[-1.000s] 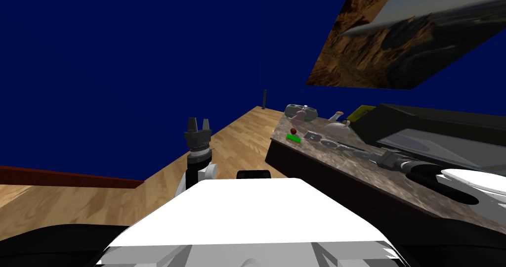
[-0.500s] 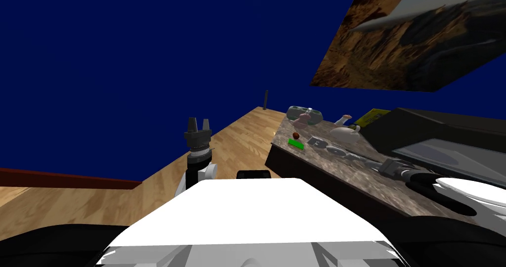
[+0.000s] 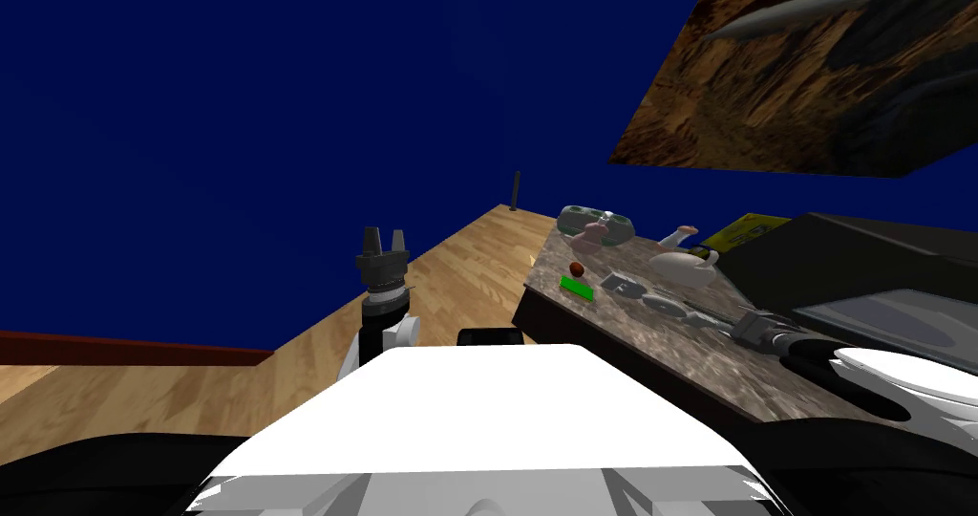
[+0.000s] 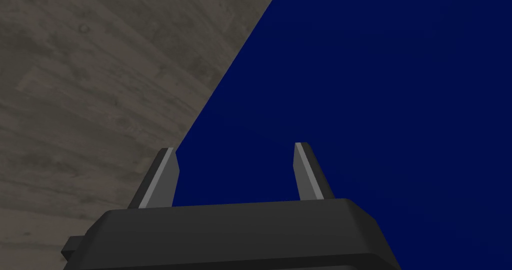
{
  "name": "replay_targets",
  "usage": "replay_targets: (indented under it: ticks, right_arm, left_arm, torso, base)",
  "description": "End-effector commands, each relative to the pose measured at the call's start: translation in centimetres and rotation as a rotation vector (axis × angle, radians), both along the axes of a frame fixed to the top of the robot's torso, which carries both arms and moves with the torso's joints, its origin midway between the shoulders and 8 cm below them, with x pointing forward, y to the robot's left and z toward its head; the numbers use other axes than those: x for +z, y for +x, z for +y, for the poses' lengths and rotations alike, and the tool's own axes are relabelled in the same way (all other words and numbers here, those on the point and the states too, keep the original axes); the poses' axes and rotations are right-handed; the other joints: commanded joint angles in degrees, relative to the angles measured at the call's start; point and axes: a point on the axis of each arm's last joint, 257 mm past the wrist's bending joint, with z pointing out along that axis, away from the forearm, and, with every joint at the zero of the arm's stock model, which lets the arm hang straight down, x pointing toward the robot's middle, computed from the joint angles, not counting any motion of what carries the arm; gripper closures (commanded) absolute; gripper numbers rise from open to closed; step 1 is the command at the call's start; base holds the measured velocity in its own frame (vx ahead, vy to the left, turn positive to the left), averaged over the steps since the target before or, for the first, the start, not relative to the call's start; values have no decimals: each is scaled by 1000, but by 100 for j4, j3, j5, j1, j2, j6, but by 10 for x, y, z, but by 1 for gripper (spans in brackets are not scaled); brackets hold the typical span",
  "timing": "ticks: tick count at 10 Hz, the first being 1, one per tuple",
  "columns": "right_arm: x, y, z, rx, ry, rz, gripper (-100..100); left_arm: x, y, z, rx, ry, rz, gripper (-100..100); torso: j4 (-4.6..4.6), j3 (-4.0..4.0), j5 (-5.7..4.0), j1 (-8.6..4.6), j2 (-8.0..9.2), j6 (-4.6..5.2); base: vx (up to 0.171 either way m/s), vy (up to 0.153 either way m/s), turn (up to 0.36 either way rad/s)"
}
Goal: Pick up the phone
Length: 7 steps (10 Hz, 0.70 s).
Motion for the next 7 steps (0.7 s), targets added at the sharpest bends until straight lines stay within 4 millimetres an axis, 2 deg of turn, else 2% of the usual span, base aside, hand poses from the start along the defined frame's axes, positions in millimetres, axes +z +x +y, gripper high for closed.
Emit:
replay_targets:
  ticks: [1,7]
  right_arm:
    - [2,2,2,-1,-15,-1,-100]
    - [-1,0,12,-29,-21,-7,-100]
  left_arm:
    - [0,0,0,0,0,0,0]
    - [0,0,0,0,0,0,0]
  torso:
    - [0,0,0,0,0,0]
    - [3,7,-2,-5,11,2]
  base:
    - [-53,-48,118]
    - [-37,-43,69]
